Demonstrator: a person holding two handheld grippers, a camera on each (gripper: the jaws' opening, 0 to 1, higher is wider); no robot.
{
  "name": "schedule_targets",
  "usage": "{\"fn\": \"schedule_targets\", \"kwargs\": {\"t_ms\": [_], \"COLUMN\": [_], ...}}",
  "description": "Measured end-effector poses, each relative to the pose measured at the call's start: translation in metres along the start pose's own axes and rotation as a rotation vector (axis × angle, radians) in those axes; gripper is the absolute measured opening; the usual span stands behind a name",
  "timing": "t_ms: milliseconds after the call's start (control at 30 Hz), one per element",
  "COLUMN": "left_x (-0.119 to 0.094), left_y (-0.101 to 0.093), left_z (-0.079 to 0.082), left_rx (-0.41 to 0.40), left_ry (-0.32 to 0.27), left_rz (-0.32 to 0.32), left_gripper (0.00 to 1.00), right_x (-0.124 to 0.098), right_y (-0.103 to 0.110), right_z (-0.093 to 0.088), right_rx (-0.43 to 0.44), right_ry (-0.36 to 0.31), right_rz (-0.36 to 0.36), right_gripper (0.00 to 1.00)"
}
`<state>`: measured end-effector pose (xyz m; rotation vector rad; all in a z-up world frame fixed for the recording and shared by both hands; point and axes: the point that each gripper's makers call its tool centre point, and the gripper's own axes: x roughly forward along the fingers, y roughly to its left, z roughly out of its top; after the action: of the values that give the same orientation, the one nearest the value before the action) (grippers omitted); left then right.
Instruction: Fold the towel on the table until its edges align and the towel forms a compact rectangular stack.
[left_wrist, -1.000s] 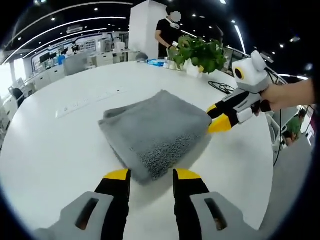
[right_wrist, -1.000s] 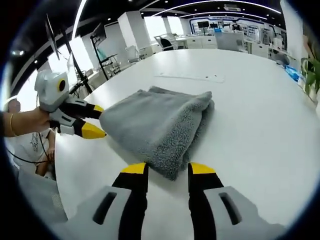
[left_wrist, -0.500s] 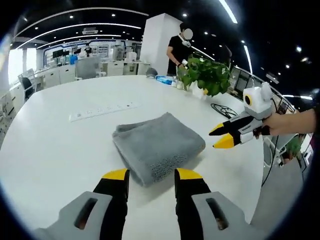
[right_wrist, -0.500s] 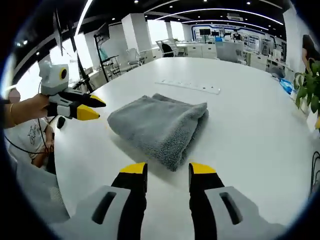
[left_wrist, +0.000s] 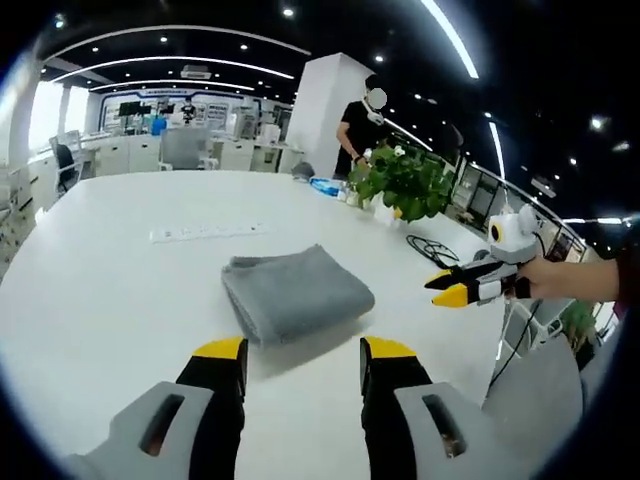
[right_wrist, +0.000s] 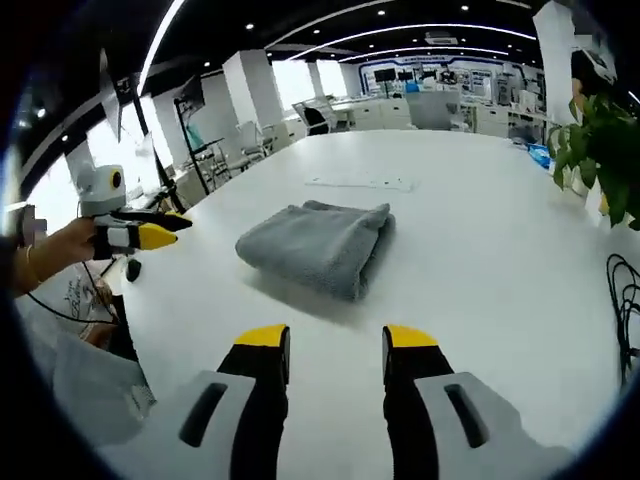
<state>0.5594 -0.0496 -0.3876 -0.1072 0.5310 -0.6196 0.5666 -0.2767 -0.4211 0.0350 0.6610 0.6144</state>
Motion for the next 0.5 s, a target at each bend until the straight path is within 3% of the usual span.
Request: {"fn": "schedule_targets", "kwargs": {"t_ms": [233,500], "left_x": [-0.016,-0.034], "left_y": [-0.013,-0.039], "left_z": [-0.006,-0.017], "left_rx": [0.013,0.000], "left_ry": [-0.019,-0.069], "left_rz": [-0.008,-0.030], "left_gripper": [0.61,0.68], "right_x": [-0.026,-0.043], "right_y": [0.007,0.027], "right_z": [-0.005,-0.046], "right_rx": [-0.018,0.023], "right_ry": [-0.023,0.009], "right_rz": [-0.023,-0.021], "right_gripper": [0.38,0.38]}}
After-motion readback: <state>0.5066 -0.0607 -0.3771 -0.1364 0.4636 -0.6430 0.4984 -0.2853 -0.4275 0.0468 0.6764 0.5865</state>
